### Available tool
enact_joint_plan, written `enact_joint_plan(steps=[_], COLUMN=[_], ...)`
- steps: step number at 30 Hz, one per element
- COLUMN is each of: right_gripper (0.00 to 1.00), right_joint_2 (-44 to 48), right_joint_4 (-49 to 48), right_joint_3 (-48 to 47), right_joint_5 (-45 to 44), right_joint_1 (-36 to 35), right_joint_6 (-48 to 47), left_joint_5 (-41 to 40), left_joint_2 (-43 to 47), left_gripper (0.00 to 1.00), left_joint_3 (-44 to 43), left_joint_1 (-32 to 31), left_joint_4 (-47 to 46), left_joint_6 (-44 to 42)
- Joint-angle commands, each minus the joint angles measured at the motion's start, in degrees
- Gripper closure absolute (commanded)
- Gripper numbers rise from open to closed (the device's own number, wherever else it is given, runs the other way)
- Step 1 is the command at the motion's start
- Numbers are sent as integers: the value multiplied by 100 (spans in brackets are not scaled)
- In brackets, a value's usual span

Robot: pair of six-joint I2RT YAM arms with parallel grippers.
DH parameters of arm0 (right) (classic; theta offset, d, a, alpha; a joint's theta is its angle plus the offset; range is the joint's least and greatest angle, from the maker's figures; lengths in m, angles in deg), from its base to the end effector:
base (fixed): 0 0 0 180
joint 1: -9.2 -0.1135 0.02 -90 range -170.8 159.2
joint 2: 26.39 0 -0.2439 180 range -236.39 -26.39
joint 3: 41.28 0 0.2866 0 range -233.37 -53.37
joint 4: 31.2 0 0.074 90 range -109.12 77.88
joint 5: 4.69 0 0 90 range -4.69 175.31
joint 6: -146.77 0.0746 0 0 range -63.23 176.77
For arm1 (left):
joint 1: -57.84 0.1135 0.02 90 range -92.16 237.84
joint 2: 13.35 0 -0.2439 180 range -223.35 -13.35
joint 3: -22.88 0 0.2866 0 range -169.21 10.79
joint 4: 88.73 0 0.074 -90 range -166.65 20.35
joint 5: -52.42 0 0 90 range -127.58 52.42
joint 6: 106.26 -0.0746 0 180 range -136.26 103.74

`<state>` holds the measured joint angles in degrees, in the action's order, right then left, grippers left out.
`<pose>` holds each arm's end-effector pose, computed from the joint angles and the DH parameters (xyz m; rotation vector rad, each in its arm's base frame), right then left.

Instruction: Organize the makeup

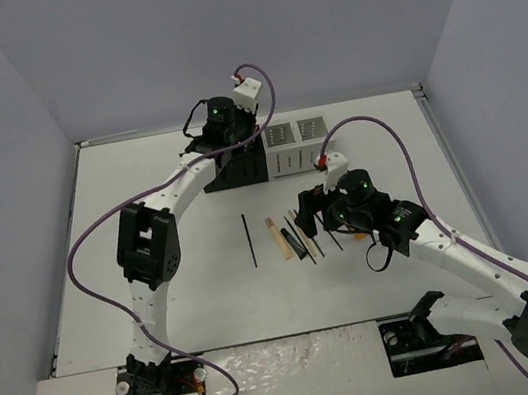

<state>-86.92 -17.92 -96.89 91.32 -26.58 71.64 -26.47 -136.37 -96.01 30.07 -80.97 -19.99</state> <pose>0.2602 0.1971 0.2550 -0.4260 1.9011 0.6952 0.5090 -0.2843 0.2670 0.6230 1.6877 -0.4736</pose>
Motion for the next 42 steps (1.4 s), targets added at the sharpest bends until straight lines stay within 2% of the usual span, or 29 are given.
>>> enact_joint_plan(steps=[1,5,8,12,17,18,22,26,32,34,42], right_gripper=[17,17,19,28,45,48,57,63,70,75,81], right_joint_2=[-63,-146,-281,-595,-1121,-1214,-1633,-2094,-2478,-2518,-2719], right_joint_4=[-138,45,151,290,284,292,260,91,-58,-51,-206], right_joint_3=[6,-2,-11,-12,-31,-80,-171,-183,-174,-171,-182], right_joint_5=[-129,-165,-208,-316,-329,-320,-313,-380,-441,-582,-556], right_joint_1=[77,98,107,148,219,244,276,291,300,301,318], right_joint_6=[92,112,130,192,253,238,181,166,174,183,174], left_joint_5=[61,-2,-129,-704,-1501,-1633,-1897,-1840,-1814,-1822,-2395], left_joint_2=[284,644,1158,1997,3025,3172,3868,4840,6298,6724,8094], left_gripper=[80,51,33,19,4,3,3,3,3,3,3], left_joint_3=[-144,84,418,848,1045,1079,1502,2499,3972,4620,5709], left_joint_1=[37,78,70,73,79,94,158,167,167,175,175], left_joint_4=[-569,-534,-668,-202,1142,1601,2427,2980,3026,2958,3074], left_joint_6=[164,393,573,763,1151,1242,1574,1752,1788,1794,1849])
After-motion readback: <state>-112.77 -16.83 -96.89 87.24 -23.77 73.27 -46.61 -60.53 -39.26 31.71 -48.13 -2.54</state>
